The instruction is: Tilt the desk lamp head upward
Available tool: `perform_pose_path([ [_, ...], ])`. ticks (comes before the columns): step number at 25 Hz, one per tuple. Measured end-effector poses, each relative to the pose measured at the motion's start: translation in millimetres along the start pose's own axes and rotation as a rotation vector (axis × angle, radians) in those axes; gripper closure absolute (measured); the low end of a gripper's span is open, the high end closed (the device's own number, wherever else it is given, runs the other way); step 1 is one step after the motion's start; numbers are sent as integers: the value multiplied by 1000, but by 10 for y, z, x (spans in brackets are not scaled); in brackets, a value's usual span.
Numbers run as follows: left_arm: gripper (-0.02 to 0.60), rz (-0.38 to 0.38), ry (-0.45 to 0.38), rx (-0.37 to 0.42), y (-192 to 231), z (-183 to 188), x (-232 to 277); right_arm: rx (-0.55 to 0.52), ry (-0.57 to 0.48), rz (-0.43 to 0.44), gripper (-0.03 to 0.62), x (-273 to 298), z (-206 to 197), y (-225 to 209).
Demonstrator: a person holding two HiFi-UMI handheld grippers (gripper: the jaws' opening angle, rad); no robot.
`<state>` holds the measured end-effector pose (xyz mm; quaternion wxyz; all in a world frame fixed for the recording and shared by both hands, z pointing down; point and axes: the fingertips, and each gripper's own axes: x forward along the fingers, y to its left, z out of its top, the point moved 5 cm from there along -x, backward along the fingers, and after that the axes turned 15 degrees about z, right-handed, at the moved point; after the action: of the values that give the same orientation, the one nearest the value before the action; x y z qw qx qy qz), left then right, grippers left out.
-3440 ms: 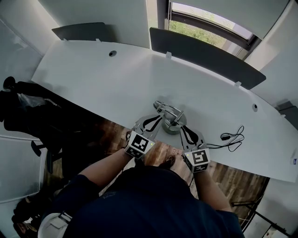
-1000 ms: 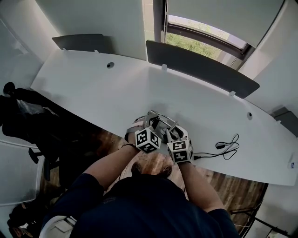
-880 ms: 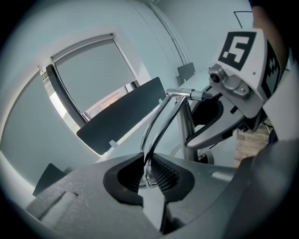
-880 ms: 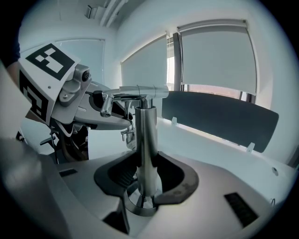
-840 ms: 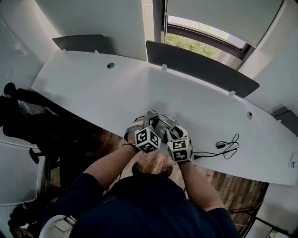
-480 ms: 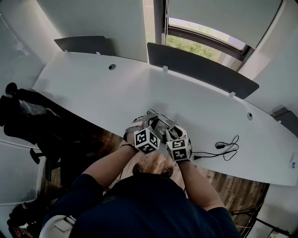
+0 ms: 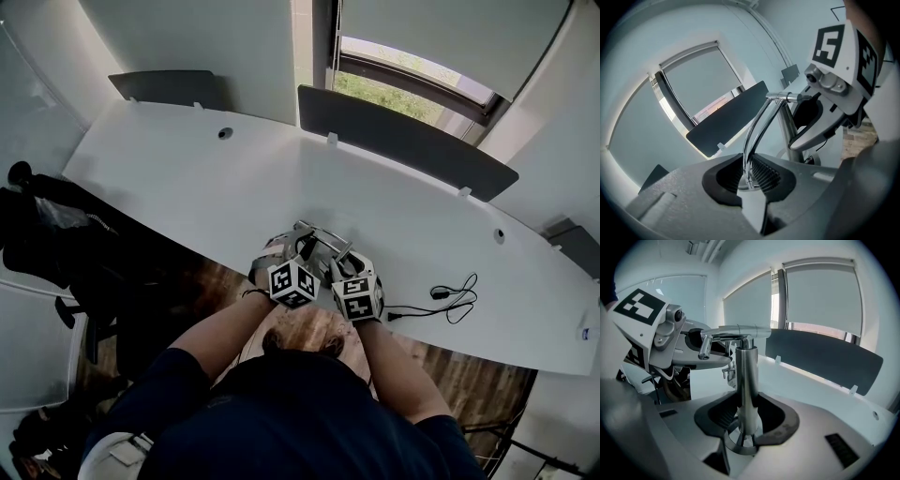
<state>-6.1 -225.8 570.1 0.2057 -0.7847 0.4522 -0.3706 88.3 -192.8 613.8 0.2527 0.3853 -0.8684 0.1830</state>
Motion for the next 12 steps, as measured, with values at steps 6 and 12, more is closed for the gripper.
perform_pose_path([
  [6, 519, 23, 11, 34, -55, -78, 222, 6, 9, 1, 451, 14, 6, 17],
  [12, 518, -73, 40, 23, -24, -74, 290, 18, 14, -4, 451, 21, 6, 19],
])
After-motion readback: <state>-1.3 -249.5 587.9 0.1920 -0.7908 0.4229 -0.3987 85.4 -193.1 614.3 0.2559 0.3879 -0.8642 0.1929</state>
